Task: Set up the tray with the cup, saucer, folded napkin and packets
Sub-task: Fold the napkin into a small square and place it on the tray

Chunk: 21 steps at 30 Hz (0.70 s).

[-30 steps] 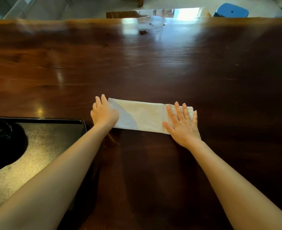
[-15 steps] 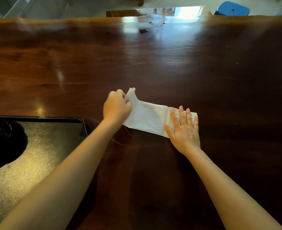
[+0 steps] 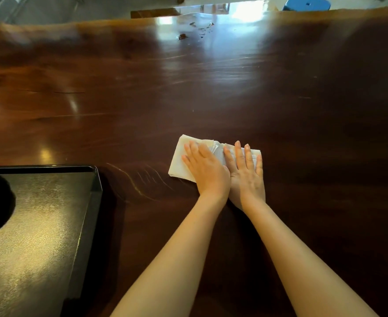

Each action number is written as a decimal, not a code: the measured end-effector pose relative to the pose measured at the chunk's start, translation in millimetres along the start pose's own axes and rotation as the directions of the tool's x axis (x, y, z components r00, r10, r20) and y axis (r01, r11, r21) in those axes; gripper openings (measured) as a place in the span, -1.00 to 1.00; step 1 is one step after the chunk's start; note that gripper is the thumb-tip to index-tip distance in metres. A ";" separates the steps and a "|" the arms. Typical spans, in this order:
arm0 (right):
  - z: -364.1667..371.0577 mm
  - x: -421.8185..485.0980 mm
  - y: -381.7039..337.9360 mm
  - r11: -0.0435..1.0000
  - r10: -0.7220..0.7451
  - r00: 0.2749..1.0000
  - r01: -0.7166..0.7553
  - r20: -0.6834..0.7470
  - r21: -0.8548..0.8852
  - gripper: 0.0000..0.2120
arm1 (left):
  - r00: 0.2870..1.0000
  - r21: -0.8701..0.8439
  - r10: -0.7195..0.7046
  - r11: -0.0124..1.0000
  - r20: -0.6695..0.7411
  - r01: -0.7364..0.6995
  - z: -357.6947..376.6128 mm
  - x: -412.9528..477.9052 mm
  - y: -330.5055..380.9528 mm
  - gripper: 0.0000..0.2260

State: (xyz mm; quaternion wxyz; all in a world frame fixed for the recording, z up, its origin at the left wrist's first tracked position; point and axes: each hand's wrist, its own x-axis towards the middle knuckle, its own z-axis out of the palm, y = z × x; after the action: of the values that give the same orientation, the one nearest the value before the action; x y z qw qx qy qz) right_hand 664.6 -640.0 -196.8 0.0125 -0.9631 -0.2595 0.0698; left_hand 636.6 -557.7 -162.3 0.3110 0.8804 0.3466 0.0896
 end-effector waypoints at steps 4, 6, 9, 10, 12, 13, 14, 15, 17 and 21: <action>1.5 -0.2 1.4 0.999 -0.018 1.000 0.018 0.007 -0.040 -0.27 | 0.999 -0.067 -0.042 0.997 -0.028 0.040 4.8 4.5 5.9 -0.65; 1.2 1.0 1.3 0.999 -0.016 1.000 0.017 0.007 -0.046 -0.29 | 0.998 -0.109 -0.064 0.992 -0.016 0.062 2.9 6.6 8.8 -0.70; 2.1 0.7 -1.0 1.000 0.004 1.000 -0.004 -0.004 0.026 -0.44 | 0.999 -0.197 -0.020 0.980 0.028 0.025 -10.0 10.9 1.3 -0.74; 2.2 0.0 -1.4 0.999 0.009 1.000 -0.008 -0.023 0.051 -0.48 | 0.998 -0.241 0.034 0.970 0.051 -0.020 -16.9 12.2 -5.5 -0.73; 1.9 -1.7 -2.1 0.997 0.002 0.998 0.003 -0.061 0.073 -0.47 | 0.975 -0.262 0.181 0.954 0.127 -0.143 -30.3 13.7 -23.3 -0.70; 1.7 -2.3 -2.2 0.997 -0.005 0.997 0.010 -0.073 0.079 -0.46 | 0.949 -0.191 0.265 0.954 0.168 -0.232 -34.8 14.6 -33.2 -0.67; 1.7 -2.5 -2.3 0.997 -0.007 0.997 0.013 -0.080 0.082 -0.46 | 0.913 -0.075 0.349 0.937 0.213 -0.341 -36.8 15.6 -42.9 -0.64; 1.9 -2.3 -2.2 0.997 -0.004 0.997 0.011 -0.081 0.079 -0.46 | 0.873 0.044 0.416 0.897 0.256 -0.440 -36.3 16.7 -51.5 -0.61; 2.8 -1.3 -1.8 0.998 0.004 0.997 0.001 -0.079 0.068 -0.47 | 0.824 0.205 0.477 0.812 0.304 -0.546 -33.3 16.9 -62.7 -0.59; 3.2 -1.5 -0.4 0.998 -0.005 0.997 0.009 -0.076 0.061 -0.47 | 0.814 0.324 0.493 0.750 0.307 -0.576 -28.9 14.1 -70.1 -0.58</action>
State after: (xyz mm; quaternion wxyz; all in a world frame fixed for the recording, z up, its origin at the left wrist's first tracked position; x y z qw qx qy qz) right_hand 662.6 -640.4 -199.7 0.0523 -0.9634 -0.2599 0.0409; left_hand 597.5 -494.6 -183.1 0.1179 0.9914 0.0561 0.0124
